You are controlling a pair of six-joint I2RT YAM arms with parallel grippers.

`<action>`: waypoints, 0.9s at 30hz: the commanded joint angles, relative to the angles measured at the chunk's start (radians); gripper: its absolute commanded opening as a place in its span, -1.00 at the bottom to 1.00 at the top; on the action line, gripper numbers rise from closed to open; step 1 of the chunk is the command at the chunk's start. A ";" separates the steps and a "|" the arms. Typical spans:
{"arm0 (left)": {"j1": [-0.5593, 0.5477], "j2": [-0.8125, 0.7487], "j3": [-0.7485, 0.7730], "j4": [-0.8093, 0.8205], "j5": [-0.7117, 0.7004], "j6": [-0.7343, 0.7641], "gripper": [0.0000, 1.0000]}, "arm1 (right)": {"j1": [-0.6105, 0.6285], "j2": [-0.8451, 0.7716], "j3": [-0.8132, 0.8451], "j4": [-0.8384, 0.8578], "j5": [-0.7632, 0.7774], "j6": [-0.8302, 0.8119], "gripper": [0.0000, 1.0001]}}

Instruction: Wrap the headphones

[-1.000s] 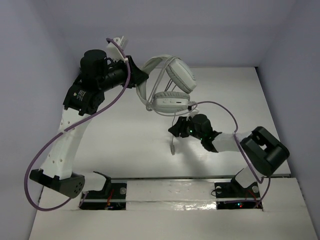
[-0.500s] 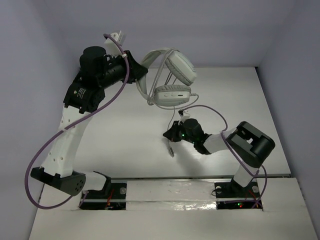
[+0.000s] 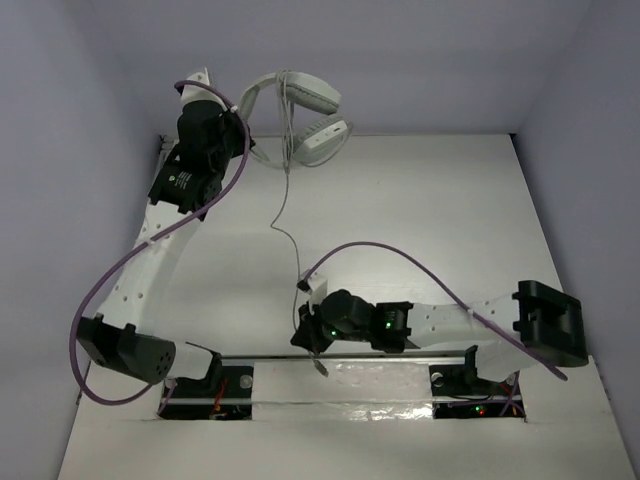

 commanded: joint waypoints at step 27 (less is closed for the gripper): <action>-0.138 0.170 -0.262 0.200 -0.350 0.113 -1.00 | 0.220 -0.189 1.024 -0.927 0.681 -0.459 -1.00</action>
